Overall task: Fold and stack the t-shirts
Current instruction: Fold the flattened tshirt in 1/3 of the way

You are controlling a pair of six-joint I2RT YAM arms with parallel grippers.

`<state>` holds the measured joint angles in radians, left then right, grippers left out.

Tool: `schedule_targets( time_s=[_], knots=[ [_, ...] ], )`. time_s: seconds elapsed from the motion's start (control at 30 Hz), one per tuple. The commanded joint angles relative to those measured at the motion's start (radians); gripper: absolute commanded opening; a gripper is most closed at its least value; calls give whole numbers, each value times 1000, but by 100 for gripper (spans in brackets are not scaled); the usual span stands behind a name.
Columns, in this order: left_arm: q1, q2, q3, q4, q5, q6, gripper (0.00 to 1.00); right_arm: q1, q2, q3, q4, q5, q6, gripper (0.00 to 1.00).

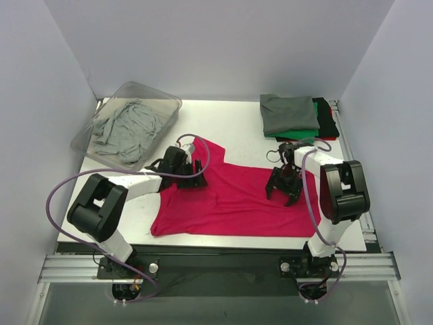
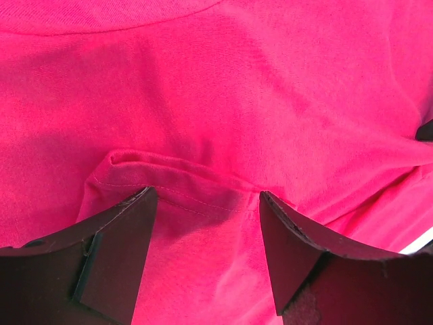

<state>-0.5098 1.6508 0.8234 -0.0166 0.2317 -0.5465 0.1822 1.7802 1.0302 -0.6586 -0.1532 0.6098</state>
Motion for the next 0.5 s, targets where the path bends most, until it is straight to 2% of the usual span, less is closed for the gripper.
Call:
schedule_targets(
  time_s=[0.0,0.47],
  knots=[
    [-18,-16,-56,-78,-19,-16,73,7,-19,-51,-42,17,19,69],
    [-61,-74,-35,-174,-88,-6,73,7,-104,-78,-50,32,31,69]
  ],
)
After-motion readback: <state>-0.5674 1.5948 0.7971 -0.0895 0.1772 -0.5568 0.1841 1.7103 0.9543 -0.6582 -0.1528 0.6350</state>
